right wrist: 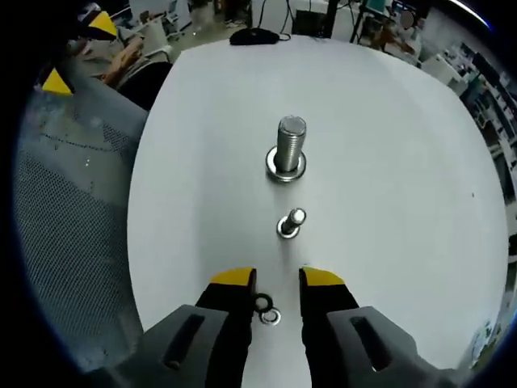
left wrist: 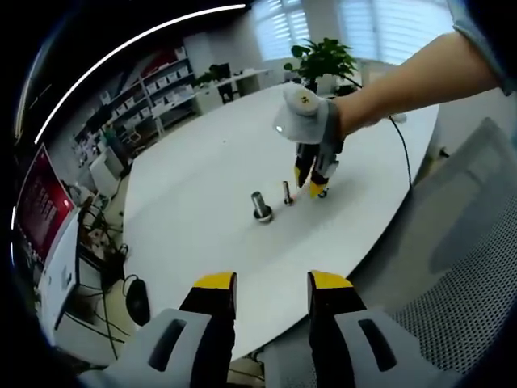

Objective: Place the washer onto the threaded stud by aligning its center hole with the stud, sliding it down to the base, and recovering from edge contact or off-axis alignment until the washer reaches the visible bottom stop.

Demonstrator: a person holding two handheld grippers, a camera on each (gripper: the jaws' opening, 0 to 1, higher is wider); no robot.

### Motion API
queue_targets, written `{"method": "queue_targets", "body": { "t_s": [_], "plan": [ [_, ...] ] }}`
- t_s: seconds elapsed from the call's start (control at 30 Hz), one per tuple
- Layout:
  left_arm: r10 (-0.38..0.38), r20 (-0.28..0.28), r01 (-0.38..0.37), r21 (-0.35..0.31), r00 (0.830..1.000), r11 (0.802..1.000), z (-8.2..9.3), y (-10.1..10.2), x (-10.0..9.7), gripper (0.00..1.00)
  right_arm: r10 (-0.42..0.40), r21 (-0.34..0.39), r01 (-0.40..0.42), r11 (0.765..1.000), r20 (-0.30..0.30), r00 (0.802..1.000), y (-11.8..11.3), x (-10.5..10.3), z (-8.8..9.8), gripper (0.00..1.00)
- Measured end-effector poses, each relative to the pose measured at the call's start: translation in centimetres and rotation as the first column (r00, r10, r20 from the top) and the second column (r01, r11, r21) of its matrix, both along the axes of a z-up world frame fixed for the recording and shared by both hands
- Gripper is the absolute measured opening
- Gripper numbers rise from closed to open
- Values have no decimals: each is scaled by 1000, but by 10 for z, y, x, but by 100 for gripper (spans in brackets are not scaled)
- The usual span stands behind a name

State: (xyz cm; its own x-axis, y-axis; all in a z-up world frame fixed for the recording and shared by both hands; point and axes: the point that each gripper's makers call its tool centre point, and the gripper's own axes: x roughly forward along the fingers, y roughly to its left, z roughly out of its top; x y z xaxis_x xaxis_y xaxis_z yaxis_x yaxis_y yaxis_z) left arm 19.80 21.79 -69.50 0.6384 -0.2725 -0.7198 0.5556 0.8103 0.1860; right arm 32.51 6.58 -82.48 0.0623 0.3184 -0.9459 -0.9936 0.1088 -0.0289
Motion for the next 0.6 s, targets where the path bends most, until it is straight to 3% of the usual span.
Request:
{"method": "queue_targets", "body": {
  "t_s": [0.17,0.6],
  "plan": [
    [-1,10,1,-4,1000,1000,2,0,1,32,37,-27,-37,999,-13,999,-12,-10,-2,24],
    [-9,2,9,1,1000,1000,0,-1,-1,31,38,-52,-39,998,-29,999,-25,-9,-11,21]
  ]
}}
